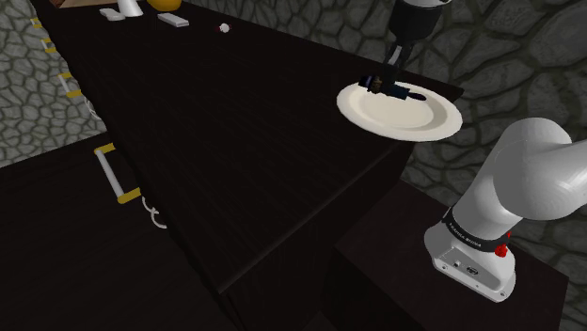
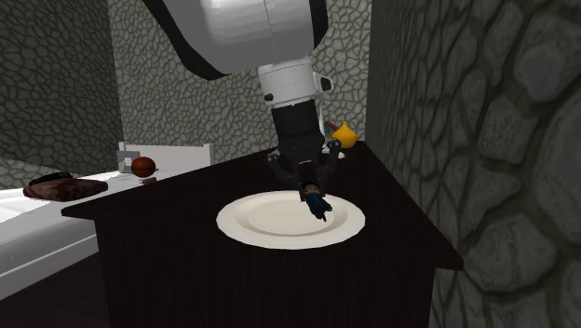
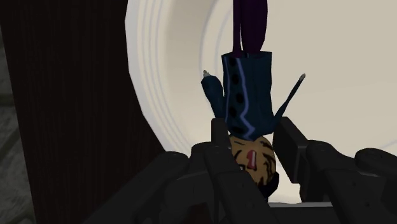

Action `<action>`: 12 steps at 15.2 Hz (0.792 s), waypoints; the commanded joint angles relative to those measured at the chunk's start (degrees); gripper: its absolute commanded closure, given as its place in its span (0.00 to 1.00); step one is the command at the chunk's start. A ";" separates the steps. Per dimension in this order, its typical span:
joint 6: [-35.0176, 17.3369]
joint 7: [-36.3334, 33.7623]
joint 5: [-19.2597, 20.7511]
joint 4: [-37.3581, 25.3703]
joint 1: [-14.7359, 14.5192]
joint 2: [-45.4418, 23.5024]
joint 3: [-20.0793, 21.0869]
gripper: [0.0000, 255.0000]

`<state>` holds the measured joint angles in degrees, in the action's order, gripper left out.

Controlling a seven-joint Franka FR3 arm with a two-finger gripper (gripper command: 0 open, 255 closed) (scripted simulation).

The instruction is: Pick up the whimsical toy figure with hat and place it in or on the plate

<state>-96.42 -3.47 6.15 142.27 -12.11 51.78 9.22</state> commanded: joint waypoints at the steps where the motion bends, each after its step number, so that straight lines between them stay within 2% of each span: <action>1: -0.05 0.02 0.01 0.08 0.02 -0.06 -0.04 1.00; 12: 7.14 1.38 0.42 -9.97 0.68 -2.76 -0.33 1.00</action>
<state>-89.87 -2.19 6.53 133.20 -11.49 49.32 8.90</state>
